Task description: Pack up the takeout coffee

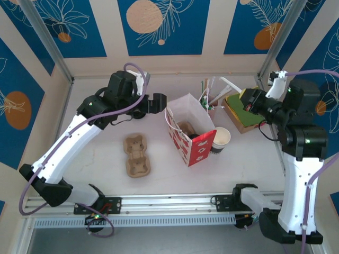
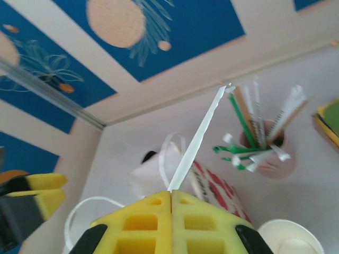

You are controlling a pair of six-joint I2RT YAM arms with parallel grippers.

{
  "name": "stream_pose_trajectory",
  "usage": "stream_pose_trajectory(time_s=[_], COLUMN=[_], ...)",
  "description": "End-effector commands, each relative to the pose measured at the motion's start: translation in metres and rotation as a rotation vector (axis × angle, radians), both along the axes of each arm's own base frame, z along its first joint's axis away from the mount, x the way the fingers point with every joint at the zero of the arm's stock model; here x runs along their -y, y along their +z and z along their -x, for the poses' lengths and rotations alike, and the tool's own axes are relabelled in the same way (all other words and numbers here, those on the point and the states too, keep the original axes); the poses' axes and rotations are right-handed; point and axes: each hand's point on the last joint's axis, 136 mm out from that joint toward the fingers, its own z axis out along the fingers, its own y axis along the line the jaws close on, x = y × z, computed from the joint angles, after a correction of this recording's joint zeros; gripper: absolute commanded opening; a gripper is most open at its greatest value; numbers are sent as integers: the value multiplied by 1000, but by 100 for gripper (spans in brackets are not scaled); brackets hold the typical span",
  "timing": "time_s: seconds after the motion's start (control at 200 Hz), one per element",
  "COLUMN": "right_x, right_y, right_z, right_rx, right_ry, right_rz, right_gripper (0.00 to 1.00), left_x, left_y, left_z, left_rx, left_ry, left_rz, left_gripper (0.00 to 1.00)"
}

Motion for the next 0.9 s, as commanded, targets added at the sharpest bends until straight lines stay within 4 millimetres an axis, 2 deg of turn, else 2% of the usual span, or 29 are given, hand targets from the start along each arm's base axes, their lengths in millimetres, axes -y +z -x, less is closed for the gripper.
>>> stream_pose_trajectory(time_s=[0.0,0.145,0.28,0.645,0.895], right_x=[-21,-38,-55,-78,-83], right_y=[33,43,32,-34,-78], right_z=[24,40,47,50,29], right_rx=[124,150,85,-151,-267], right_ry=[121,228,333,414,361], right_rz=[-36,-64,-85,64,213], right_gripper=[0,0,0,0,0], left_x=[-7,-12,-19,-27,-28], left_y=[11,13,15,18,18], left_z=[0,3,5,8,9], left_rx=[34,39,53,72,70], left_ry=[32,43,62,79,78], left_rz=[32,39,31,16,10], left_gripper=[100,100,100,100,100])
